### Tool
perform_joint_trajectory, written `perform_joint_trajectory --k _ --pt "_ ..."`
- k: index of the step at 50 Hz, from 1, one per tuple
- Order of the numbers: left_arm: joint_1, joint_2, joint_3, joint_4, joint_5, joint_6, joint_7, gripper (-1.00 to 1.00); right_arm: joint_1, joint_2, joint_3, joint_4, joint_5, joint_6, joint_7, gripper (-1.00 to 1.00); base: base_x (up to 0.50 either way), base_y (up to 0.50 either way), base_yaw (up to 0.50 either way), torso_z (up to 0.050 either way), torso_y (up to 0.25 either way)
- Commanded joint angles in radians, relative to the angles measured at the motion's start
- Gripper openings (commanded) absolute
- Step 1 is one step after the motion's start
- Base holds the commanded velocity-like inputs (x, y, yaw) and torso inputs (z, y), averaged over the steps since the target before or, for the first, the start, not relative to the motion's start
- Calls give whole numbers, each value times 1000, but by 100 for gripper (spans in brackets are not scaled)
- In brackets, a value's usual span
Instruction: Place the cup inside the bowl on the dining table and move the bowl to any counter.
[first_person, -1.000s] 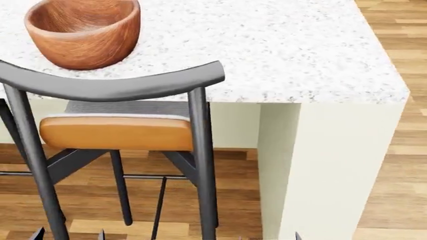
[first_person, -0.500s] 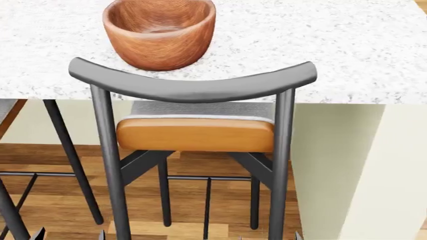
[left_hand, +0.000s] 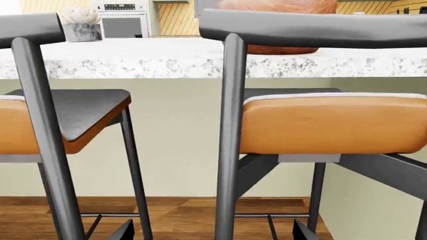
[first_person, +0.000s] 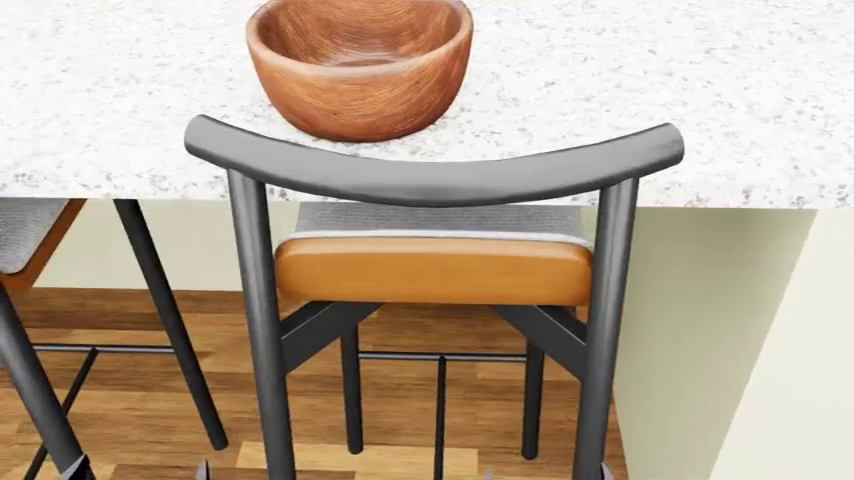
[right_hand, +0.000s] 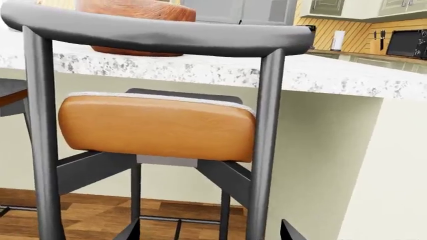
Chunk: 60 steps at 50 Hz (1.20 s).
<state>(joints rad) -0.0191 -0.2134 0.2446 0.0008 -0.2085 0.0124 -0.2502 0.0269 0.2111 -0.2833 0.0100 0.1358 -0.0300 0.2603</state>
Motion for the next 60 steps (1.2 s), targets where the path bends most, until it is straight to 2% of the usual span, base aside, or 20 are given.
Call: perform_joint_trajectory --k 1,12,52,60 --pt "-3 -3 7 6 -12 -16 -1 100 0 3 1 -1 13 3 6 100 0 0 0 0 0" --pt "14 -10 -1 8 -13 42 -2 100 2 6 -6 0 17 2 8 100 0 0 0 3 0" --pt "12 -26 21 15 -9 47 -25 100 7 17 -22 3 27 -5 21 100 0 0 0 50 22" --pt "2 -21 17 16 -35 15 -31 100 5 20 -25 0 29 -6 25 100 0 0 0 0 0"
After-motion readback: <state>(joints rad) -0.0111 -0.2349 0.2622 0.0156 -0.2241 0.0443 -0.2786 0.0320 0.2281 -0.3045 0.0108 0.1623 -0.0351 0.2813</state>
